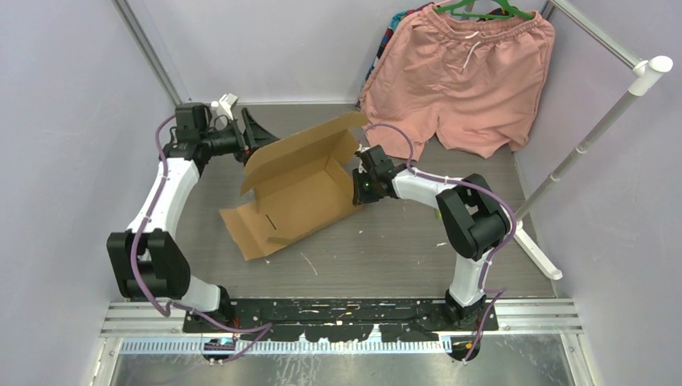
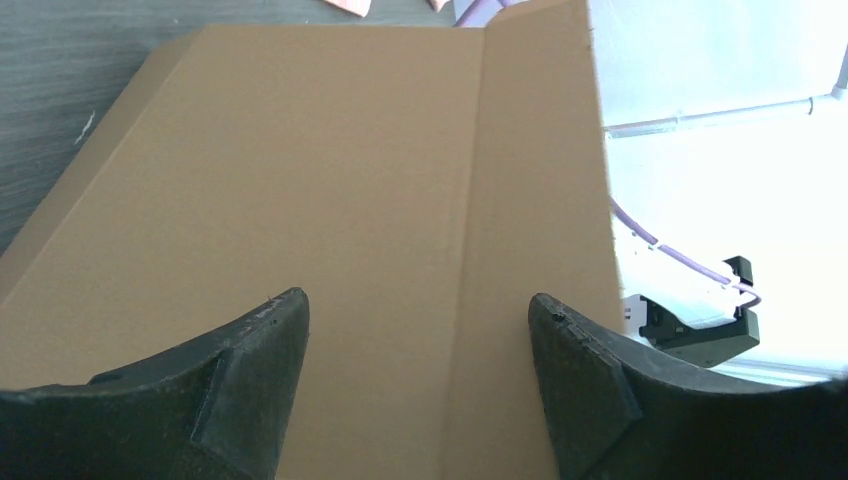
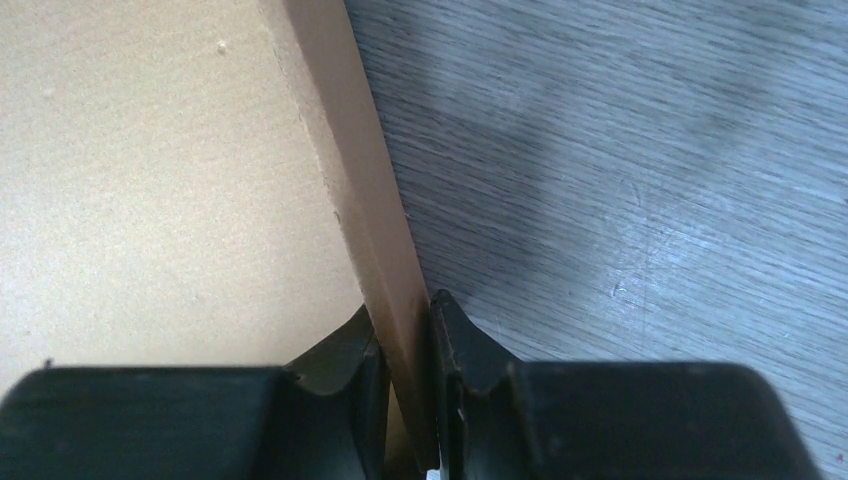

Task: Fold the paper box

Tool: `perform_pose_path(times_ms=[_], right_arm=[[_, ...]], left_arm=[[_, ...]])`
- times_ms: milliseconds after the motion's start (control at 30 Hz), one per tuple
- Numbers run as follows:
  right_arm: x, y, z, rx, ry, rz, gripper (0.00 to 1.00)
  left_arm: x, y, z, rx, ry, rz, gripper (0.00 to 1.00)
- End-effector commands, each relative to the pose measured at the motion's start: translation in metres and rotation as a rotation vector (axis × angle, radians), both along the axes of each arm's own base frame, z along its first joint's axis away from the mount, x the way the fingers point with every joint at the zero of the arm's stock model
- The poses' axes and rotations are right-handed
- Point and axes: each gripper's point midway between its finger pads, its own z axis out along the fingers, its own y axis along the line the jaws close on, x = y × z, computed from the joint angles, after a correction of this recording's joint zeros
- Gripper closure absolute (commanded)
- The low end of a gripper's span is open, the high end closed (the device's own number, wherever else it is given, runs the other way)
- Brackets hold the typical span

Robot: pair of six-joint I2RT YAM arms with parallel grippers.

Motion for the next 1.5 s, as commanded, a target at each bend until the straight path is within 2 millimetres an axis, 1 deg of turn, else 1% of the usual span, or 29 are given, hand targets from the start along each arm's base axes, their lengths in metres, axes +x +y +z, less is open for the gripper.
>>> perform_pose_path(times_ms=[0, 33, 100, 233, 300, 367, 400, 467, 500, 633, 667, 733, 800, 867, 967, 1033, 1100, 1233, 1267, 1333, 1400, 1467], right_arm=[[0.002, -0.007, 0.013, -0.021, -0.025, 0.000, 0.83], [0.000, -0.008, 0.013, -0.028, -0.021, 0.001, 0.83], [-0.002, -0.012, 0.015, -0.042, -0.023, -0.005, 0.83], [-0.007, -0.017, 0.014, -0.055, -0.011, -0.006, 0.82], [-0.009, -0.018, 0.013, -0.060, -0.004, -0.007, 0.82], [-0.010, -0.018, 0.012, -0.062, 0.002, -0.006, 0.82], [-0.010, -0.018, 0.012, -0.061, 0.002, -0.008, 0.82], [-0.010, -0.018, 0.013, -0.059, 0.002, -0.009, 0.82], [-0.009, -0.017, 0.013, -0.059, 0.001, -0.008, 0.82], [-0.009, -0.018, 0.014, -0.066, 0.004, -0.006, 0.82], [-0.009, -0.019, 0.013, -0.069, 0.005, -0.007, 0.82], [-0.010, -0.019, 0.013, -0.072, 0.006, -0.003, 0.82], [-0.011, -0.020, 0.012, -0.075, 0.005, -0.005, 0.82], [-0.011, -0.021, 0.011, -0.078, 0.007, -0.004, 0.81], [-0.012, -0.023, 0.010, -0.087, 0.006, -0.003, 0.81], [-0.012, -0.024, 0.011, -0.094, 0.003, -0.005, 0.81], [-0.013, -0.025, 0.010, -0.097, 0.001, -0.002, 0.81], [-0.016, -0.028, 0.005, -0.111, 0.008, 0.001, 0.81], [-0.016, -0.029, 0.004, -0.115, 0.009, 0.000, 0.81], [-0.017, -0.030, 0.003, -0.120, 0.009, 0.001, 0.81], [-0.018, -0.032, 0.003, -0.126, 0.008, 0.004, 0.81], [-0.019, -0.034, 0.003, -0.133, 0.007, 0.004, 0.81]], left_arm=[[-0.016, 0.001, 0.039, 0.034, -0.126, 0.001, 0.20], [-0.024, -0.009, 0.042, 0.036, -0.134, -0.028, 0.20], [-0.034, -0.014, 0.051, 0.049, -0.158, -0.037, 0.20], [-0.053, -0.016, 0.076, 0.103, -0.247, -0.005, 0.20], [-0.062, -0.016, 0.085, 0.169, -0.279, 0.010, 0.21], [-0.070, -0.010, 0.094, 0.259, -0.332, 0.057, 0.20], [-0.074, -0.010, 0.100, 0.268, -0.363, 0.065, 0.19], [-0.083, -0.016, 0.111, 0.246, -0.390, 0.047, 0.19], [-0.088, -0.021, 0.113, 0.244, -0.396, 0.026, 0.20], [-0.103, -0.038, 0.103, 0.287, -0.396, -0.035, 0.24], [-0.108, -0.045, 0.096, 0.294, -0.391, -0.058, 0.24], [-0.111, -0.055, 0.078, 0.324, -0.366, -0.084, 0.25], [-0.113, -0.065, 0.058, 0.368, -0.337, -0.108, 0.26], [-0.112, -0.073, 0.043, 0.405, -0.326, -0.124, 0.27], [-0.103, -0.083, 0.024, 0.446, -0.315, -0.127, 0.27], [-0.088, -0.084, 0.012, 0.494, -0.316, -0.102, 0.27], [-0.069, -0.083, 0.001, 0.550, -0.316, -0.071, 0.27], [-0.029, -0.079, -0.009, 0.643, -0.334, 0.017, 0.27], [-0.019, -0.079, -0.009, 0.647, -0.338, 0.040, 0.27], [0.000, -0.076, -0.016, 0.674, -0.330, 0.091, 0.27], [0.014, -0.072, -0.022, 0.703, -0.319, 0.124, 0.27], [0.024, -0.067, -0.022, 0.728, -0.321, 0.165, 0.27]])
